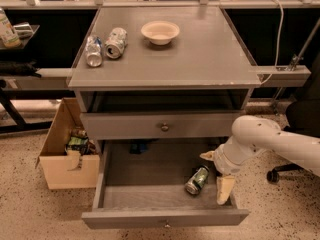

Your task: Pick green can from middle drawer and place on counter

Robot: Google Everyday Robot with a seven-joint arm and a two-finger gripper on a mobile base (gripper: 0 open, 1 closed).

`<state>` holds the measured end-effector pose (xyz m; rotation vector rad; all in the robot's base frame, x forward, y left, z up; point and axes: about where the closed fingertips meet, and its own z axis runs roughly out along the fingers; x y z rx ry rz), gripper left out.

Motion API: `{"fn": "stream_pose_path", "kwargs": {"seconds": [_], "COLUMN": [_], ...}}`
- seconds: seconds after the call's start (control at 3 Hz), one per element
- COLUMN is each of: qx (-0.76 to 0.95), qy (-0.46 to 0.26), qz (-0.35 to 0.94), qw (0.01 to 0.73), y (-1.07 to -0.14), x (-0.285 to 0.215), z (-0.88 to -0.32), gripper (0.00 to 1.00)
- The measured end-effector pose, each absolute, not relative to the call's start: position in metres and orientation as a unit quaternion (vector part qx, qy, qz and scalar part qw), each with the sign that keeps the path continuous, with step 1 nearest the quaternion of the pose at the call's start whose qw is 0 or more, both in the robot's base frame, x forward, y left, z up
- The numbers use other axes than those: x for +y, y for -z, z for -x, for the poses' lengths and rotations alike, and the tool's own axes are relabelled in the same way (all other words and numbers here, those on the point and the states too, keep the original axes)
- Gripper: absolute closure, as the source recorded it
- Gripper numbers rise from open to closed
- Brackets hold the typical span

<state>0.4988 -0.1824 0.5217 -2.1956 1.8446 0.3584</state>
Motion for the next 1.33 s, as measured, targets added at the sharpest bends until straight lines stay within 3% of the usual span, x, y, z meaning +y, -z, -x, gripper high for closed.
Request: {"fn": "stream_pose_path", "kwargs": {"seconds": [1.33], "qx": [0.63], "qy": [-0.092], "qz": [0.76], "qw": [0.131], "y": [-0.436], "x": [-0.194], "z": [-0.555], "gripper": [0.0]}}
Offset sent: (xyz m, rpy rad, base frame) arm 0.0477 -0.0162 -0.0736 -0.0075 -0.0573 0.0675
